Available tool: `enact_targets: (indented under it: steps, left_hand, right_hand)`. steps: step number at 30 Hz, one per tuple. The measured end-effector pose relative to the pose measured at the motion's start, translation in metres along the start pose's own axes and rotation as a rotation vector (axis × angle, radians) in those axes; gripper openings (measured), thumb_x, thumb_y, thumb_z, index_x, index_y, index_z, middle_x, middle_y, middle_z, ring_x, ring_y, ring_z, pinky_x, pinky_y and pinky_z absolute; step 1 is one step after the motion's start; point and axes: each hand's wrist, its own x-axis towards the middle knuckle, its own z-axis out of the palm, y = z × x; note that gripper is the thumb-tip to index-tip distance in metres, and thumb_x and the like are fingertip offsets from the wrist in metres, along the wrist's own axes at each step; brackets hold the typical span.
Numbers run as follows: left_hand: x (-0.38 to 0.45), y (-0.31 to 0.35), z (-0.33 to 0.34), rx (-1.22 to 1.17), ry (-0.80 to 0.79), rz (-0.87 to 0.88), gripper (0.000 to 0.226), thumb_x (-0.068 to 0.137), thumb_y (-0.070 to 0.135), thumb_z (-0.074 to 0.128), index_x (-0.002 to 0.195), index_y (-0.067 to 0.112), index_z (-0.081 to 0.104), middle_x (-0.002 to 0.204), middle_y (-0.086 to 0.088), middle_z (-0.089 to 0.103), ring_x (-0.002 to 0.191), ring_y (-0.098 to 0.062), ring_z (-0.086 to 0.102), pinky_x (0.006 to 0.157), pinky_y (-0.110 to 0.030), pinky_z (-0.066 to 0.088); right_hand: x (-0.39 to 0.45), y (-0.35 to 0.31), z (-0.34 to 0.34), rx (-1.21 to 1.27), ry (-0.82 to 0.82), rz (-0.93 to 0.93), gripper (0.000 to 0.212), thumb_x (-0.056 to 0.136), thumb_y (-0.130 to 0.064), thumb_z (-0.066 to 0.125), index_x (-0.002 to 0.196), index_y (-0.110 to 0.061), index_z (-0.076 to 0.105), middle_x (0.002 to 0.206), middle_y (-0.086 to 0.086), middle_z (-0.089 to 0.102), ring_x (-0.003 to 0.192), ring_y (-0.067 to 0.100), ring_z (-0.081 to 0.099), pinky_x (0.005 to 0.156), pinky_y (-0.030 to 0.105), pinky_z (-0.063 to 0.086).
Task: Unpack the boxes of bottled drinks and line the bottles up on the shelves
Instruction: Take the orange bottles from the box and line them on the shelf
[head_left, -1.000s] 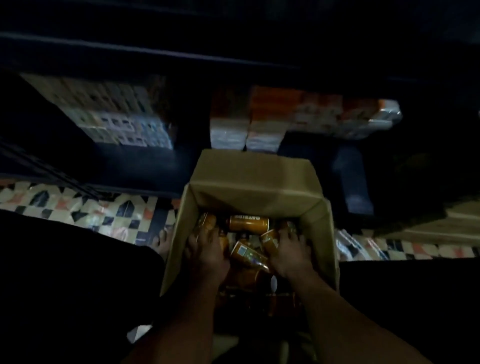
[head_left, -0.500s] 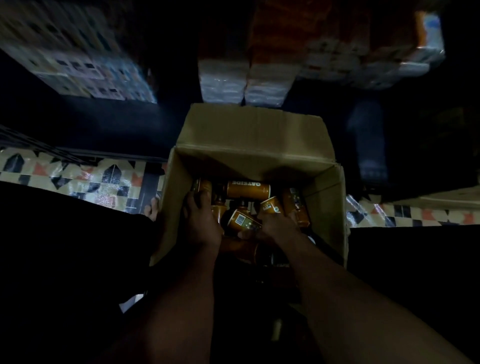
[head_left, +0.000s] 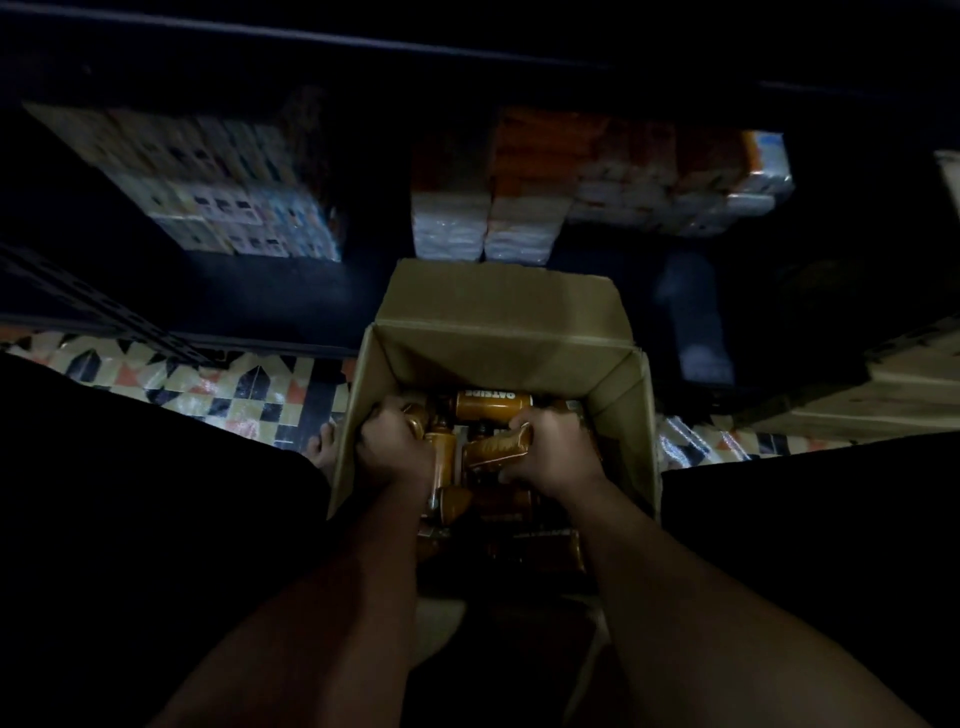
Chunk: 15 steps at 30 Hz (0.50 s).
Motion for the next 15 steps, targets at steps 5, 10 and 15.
enact_targets:
  steps: [5,10,15]
  left_hand:
    - [-0.009,0.014,-0.036,-0.083,0.017,0.196,0.041,0.076,0.015,0.078,0.113,0.028,0.067,0.11,-0.006,0.067,0.103,-0.031,0.066,0.09,-0.046,0.055]
    - [-0.006,0.062,-0.108,-0.138,-0.16,0.343,0.034,0.076,0.005,0.081,0.107,0.019,0.076,0.098,-0.003,0.073,0.099,-0.023,0.068,0.079,-0.027,0.051]
    - [-0.01,0.112,-0.2,-0.056,-0.309,0.597,0.063,0.058,0.008,0.097,0.113,0.024,0.071,0.108,0.005,0.071,0.106,-0.014,0.063,0.08,-0.021,0.051]
  right_hand:
    - [-0.021,-0.012,-0.031,0.263,0.182,0.004,0.066,0.056,-0.01,0.097,0.106,-0.031,0.059,0.102,-0.008,0.063,0.095,0.012,0.063,0.075,0.029,0.058]
    - [-0.042,-0.033,-0.08,0.55,0.271,-0.122,0.069,0.05,-0.002,0.097,0.103,-0.028,0.062,0.104,-0.013,0.065,0.097,0.005,0.06,0.071,0.012,0.045]
    - [-0.068,-0.061,-0.137,0.831,0.261,-0.308,0.056,0.054,0.019,0.077,0.093,-0.021,0.07,0.102,0.002,0.074,0.103,0.021,0.068,0.085,0.039,0.058]
